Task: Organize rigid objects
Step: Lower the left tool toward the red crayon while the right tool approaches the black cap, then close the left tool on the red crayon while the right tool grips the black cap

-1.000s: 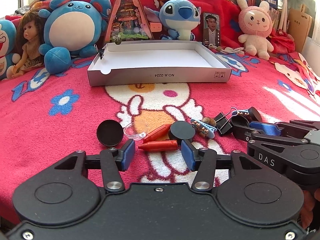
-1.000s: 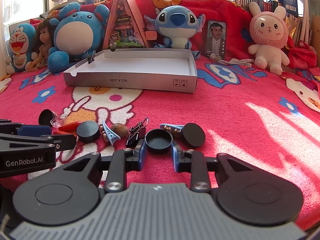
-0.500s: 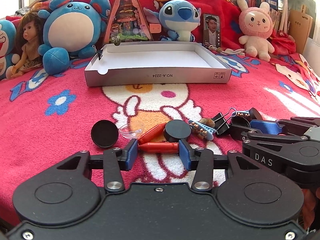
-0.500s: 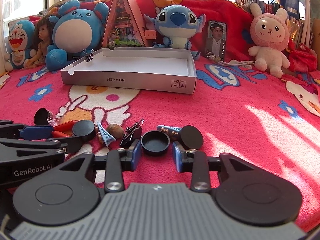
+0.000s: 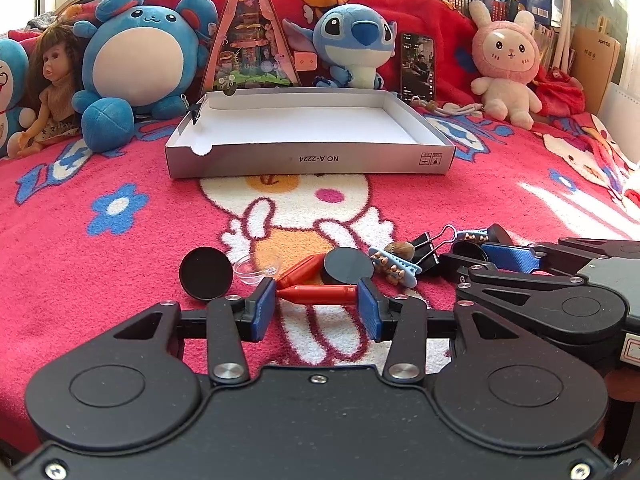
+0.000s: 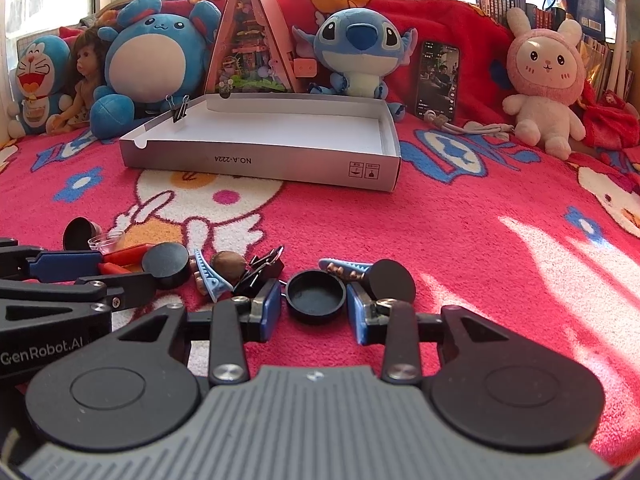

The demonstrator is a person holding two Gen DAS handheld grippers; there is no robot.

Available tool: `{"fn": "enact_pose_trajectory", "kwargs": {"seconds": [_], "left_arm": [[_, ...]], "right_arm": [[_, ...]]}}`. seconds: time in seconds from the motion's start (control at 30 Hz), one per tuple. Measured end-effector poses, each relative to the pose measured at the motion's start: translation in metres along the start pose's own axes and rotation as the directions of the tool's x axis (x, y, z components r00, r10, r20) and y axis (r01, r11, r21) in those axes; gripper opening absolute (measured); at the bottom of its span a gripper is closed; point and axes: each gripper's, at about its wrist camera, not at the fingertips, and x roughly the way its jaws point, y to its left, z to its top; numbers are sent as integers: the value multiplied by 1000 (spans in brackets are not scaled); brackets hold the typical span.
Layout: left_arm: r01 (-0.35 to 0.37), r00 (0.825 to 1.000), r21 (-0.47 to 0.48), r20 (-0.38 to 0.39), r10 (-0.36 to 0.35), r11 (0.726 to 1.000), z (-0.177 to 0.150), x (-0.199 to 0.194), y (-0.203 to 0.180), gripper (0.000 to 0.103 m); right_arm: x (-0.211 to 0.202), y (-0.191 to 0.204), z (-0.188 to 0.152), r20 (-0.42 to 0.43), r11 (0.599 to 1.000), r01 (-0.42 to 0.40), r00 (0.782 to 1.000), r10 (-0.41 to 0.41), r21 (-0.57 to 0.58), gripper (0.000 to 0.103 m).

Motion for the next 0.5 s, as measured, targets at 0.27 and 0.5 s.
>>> {"fn": "enact_pose_trajectory", "kwargs": {"seconds": [0.27, 0.5], "left_arm": [[17, 999, -7, 33, -17, 1000, 9, -14, 1, 43], [21, 998, -12, 61, -21, 1000, 17, -21, 2, 43]], "right_arm": [[-10, 2, 1, 25, 1000, -5, 1000, 5, 17, 39], [-19, 2, 7, 55, 1000, -15, 998, 14, 14, 39]]}}
